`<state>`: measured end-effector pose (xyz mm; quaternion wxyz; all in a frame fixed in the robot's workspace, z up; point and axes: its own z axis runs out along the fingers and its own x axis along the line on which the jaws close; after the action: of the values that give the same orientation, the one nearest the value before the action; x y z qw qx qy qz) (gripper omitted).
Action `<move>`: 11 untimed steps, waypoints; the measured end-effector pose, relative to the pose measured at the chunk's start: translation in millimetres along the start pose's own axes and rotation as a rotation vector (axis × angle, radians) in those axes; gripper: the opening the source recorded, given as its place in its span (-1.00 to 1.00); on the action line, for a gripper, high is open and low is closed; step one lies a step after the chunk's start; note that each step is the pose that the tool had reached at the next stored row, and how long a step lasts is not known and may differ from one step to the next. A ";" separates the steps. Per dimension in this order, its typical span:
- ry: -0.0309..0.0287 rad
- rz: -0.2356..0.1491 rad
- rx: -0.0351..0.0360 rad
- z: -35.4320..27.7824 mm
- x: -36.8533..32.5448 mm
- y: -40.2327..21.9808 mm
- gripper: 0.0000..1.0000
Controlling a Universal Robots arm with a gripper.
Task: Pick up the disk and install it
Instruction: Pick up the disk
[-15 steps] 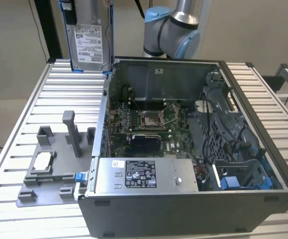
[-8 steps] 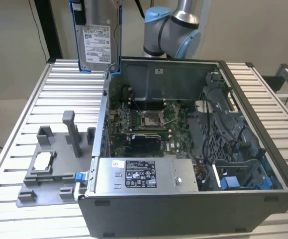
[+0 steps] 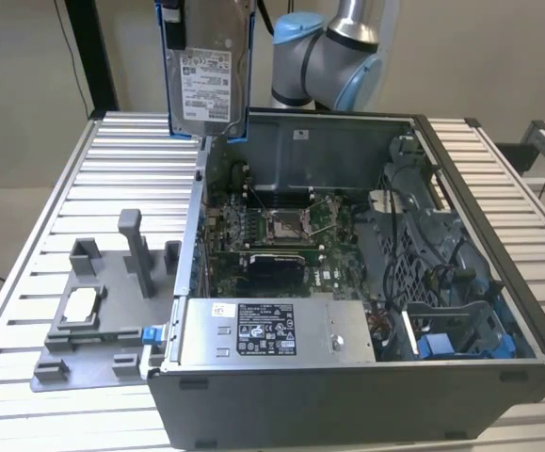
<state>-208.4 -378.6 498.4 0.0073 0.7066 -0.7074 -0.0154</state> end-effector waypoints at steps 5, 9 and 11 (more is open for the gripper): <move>0.0000 0.000 -0.0020 -0.7 3.6 -19.3 -1.00; 0.0000 0.000 -0.0030 -1.2 6.9 -33.5 -1.00; 0.0000 0.000 -0.0034 -1.4 8.8 -39.9 -1.00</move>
<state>-168.4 -387.4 498.5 0.0085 0.7066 -0.7074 -0.0166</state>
